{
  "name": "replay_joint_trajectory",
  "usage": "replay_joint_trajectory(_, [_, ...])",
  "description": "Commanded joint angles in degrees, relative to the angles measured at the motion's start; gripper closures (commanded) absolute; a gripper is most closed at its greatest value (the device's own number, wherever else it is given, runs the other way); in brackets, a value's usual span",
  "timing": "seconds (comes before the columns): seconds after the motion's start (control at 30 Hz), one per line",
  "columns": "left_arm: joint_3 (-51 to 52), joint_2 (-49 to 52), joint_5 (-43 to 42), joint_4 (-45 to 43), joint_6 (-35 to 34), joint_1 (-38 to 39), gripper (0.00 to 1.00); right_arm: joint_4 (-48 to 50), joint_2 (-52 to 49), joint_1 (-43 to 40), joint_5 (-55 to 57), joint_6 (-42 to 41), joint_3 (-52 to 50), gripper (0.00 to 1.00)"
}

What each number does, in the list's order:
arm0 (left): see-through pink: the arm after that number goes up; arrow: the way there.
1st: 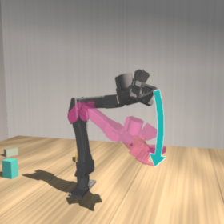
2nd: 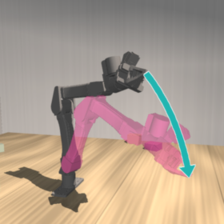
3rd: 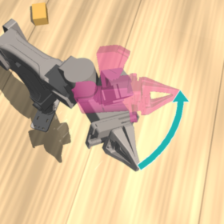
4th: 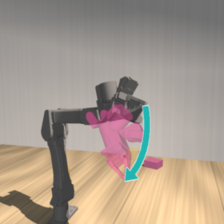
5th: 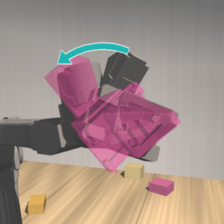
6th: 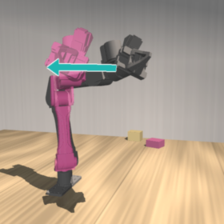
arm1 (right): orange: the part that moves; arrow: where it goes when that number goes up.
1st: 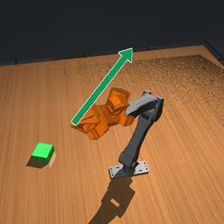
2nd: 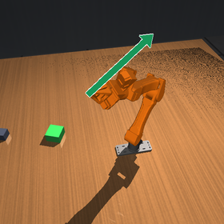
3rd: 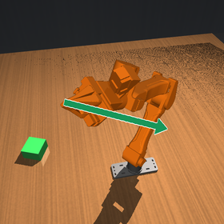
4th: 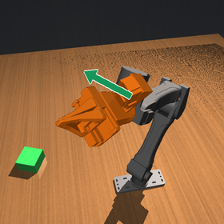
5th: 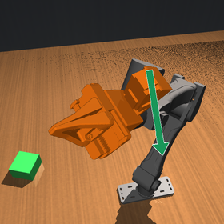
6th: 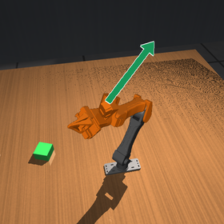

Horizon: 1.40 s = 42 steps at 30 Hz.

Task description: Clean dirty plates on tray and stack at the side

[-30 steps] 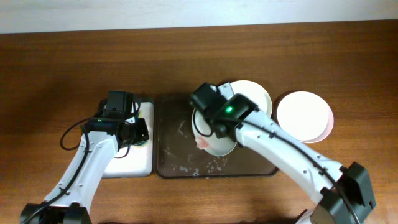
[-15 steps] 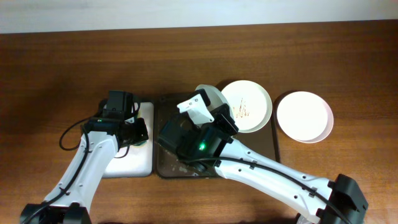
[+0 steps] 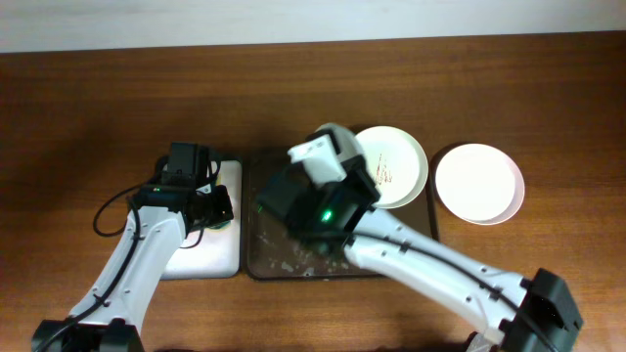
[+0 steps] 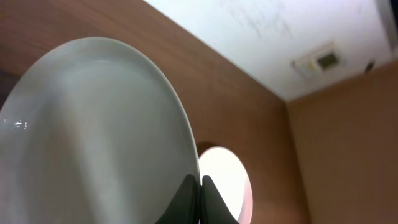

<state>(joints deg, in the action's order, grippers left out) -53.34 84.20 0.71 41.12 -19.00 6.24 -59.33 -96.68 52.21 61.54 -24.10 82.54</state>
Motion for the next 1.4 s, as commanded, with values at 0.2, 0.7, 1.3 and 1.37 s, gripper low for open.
replay_joint_trajectory(0.2, [0.07, -0.55, 0.59, 0.11, 1.09, -0.42, 1.00, -0.13, 1.62, -34.53, -28.92, -7.93, 0.07, 0.96])
replay_joint_trajectory(0.7, [0.07, -0.55, 0.59, 0.15, 1.07, -0.39, 1.00, -1.31, -2.16, -68.30, -62.84, 0.35, -4.09, 0.62])
replay_joint_trajectory(1.3, [0.07, -0.55, 0.59, 0.76, 1.07, -0.39, 1.00, 16.02, -2.16, -47.43, -73.90, -1.99, -21.77, 0.56])
replay_joint_trajectory(1.37, [0.07, -0.55, 0.57, 0.81, 1.07, -0.39, 1.00, 18.80, -2.16, -45.46, -73.90, -3.48, -23.71, 0.57])
